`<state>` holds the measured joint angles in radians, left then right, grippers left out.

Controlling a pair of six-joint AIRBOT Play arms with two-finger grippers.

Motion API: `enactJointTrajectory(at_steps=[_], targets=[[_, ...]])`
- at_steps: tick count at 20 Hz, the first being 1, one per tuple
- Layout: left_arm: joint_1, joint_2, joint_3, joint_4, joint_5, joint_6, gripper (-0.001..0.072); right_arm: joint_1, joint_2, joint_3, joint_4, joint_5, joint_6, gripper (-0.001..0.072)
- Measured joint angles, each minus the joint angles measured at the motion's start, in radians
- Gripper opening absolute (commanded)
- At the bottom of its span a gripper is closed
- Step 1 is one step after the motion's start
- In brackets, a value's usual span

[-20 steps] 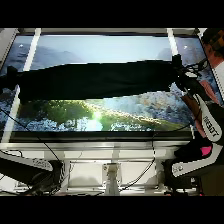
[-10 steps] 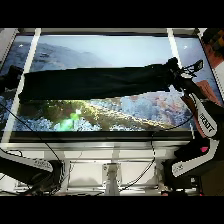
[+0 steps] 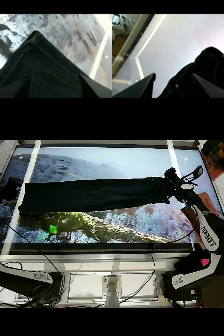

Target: Fold the clothes and pants, and hang the long-sleeved shirts on hangers.

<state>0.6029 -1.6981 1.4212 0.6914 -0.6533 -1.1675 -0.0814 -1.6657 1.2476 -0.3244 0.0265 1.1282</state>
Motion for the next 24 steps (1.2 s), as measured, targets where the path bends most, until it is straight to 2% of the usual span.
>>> enactJointTrajectory(at_steps=[1, 3, 5, 7, 8, 9, 11, 14, 16, 19, 24], targets=[[0.008, 0.019, 0.002, 0.045, -0.019, 0.002, 0.0345, 0.000, 0.018, 0.000, -0.058, 0.014, -0.007, 0.0533], [0.017, 0.048, 0.025, 0.196, -0.091, -0.011, 0.0346, 0.000, 0.056, 0.001, -0.168, 0.049, -0.014, 0.0533], [0.023, 0.061, 0.064, 0.394, -0.190, -0.084, 0.0348, -0.003, 0.093, 0.001, -0.262, 0.097, -0.018, 0.0532], [0.026, 0.064, 0.107, 0.568, -0.291, -0.159, 0.0382, -0.011, 0.122, 0.001, -0.325, 0.154, -0.020, 0.0532], [0.029, 0.063, 0.123, 0.627, -0.332, -0.178, 0.0475, -0.018, 0.132, 0.001, -0.346, 0.183, -0.021, 0.0532], [0.032, 0.057, 0.137, 0.673, -0.370, -0.193, 0.0510, -0.024, 0.140, 0.001, -0.363, 0.211, -0.021, 0.0532], [0.042, 0.035, 0.151, 0.734, -0.437, -0.210, 0.0511, -0.037, 0.150, 0.001, -0.384, 0.266, -0.018, 0.0532], [0.069, -0.015, 0.161, 0.732, -0.522, -0.212, 0.0518, -0.051, 0.157, 0.001, -0.398, 0.324, -0.005, 0.0532], [0.095, -0.048, 0.165, 0.682, -0.555, -0.175, 0.0697, -0.056, 0.159, 0.001, -0.404, 0.348, 0.002, 0.0532], [0.135, -0.074, 0.167, 0.607, -0.524, -0.107, 0.0701, -0.060, 0.161, 0.001, -0.406, 0.366, 0.018, 0.0532], [0.185, -0.105, 0.168, 0.472, -0.441, -0.067, 0.0701, -0.060, 0.161, 0.001, -0.408, 0.378, 0.063, 0.0532]])
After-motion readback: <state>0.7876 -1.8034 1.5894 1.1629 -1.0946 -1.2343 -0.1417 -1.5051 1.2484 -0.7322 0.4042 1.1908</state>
